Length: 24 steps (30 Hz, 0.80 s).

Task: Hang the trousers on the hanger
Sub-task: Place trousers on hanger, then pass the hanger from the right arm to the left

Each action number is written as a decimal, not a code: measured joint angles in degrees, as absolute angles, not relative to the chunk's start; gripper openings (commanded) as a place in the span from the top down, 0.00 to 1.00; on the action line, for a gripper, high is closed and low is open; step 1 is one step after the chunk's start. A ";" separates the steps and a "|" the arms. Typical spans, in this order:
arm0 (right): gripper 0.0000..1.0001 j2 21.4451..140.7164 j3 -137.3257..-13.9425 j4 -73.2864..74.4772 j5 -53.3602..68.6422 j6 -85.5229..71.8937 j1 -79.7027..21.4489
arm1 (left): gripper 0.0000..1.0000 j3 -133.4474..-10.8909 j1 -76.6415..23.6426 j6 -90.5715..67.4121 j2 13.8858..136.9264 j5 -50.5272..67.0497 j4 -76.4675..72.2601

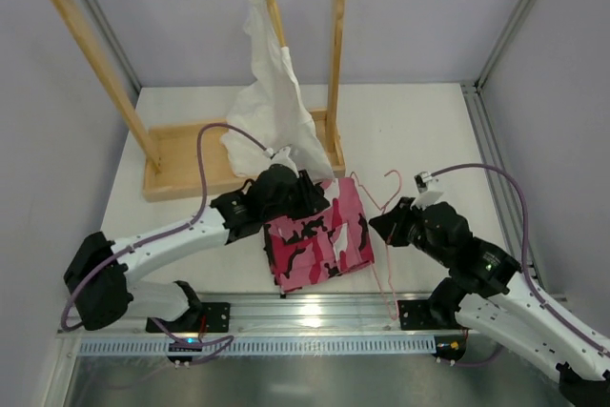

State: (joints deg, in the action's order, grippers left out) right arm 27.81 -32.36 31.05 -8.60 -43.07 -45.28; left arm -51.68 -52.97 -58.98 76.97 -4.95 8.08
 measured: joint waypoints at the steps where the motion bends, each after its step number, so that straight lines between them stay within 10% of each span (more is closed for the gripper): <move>1: 0.96 28.75 -33.89 30.96 -8.40 -42.17 -45.28 | 0.69 -51.68 -52.97 -58.78 75.46 -4.91 8.78; 10: 0.96 32.88 -41.95 31.88 -4.49 -38.63 -45.28 | 0.48 -51.83 -52.95 -55.61 61.49 -3.40 10.87; 24: 0.96 33.32 -44.95 23.83 7.27 -41.04 -45.28 | 0.43 -57.47 -52.82 -57.01 56.86 2.61 12.19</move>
